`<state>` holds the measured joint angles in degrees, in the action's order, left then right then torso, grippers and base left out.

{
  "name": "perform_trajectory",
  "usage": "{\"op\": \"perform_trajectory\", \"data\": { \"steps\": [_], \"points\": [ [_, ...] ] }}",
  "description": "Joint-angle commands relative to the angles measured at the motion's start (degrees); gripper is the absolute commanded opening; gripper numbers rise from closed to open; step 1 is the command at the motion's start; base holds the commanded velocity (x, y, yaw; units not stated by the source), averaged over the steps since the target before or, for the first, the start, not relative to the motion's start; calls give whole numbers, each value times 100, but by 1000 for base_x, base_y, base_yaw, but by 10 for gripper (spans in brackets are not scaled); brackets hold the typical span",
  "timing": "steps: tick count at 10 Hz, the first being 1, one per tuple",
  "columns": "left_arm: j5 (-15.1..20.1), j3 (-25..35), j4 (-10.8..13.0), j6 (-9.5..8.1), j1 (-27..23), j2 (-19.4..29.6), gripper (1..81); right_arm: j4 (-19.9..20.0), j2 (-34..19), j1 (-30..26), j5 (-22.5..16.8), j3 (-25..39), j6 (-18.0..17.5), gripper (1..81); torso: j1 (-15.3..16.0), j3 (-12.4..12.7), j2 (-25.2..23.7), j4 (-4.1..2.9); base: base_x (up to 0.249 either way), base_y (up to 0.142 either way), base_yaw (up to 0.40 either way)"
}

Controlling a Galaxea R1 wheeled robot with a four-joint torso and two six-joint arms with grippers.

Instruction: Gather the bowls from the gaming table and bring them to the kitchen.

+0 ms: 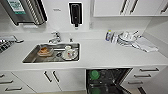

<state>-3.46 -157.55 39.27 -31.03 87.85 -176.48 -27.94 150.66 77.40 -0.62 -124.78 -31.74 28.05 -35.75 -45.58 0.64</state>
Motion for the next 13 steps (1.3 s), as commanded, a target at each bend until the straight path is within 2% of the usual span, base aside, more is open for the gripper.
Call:
{"op": "perform_trajectory", "data": {
  "steps": [1,2,3,5,7,9,10,12,13],
  "points": [
    [320,22,11,44,53,-10,811,26,-112,-622,-281,34,-69,811,345,0,-534,0,0,0,0],
    [329,22,2,44,53,7,811,87,-104,-870,-281,86,-121,811,478,0,-748,0,0,0,0],
    [337,22,-15,44,53,33,811,166,-86,-1133,-281,131,-183,811,251,0,-400,0,0,0,0],
    [381,22,-15,44,54,51,811,412,-60,-1510,-210,148,-341,811,437,0,-710,0,0,0,0],
    [390,22,-7,44,80,104,811,755,-69,-1871,185,157,-525,811,485,0,-780,0,0,0,0],
    [390,22,-51,35,88,227,811,755,-112,-2145,228,280,-735,811,485,0,-778,0,0,0,0],
    [382,22,-51,35,88,227,811,755,-174,-2267,379,350,-851,811,485,0,-778,0,0,0,0],
    [390,22,-51,35,106,210,811,746,-428,-2557,528,771,-1167,811,487,-2,-778,0,0,0,0],
    [390,22,-51,35,106,210,811,746,-482,-2689,563,887,-1203,811,487,-2,-778,0,0,0,0]
  ]
}}
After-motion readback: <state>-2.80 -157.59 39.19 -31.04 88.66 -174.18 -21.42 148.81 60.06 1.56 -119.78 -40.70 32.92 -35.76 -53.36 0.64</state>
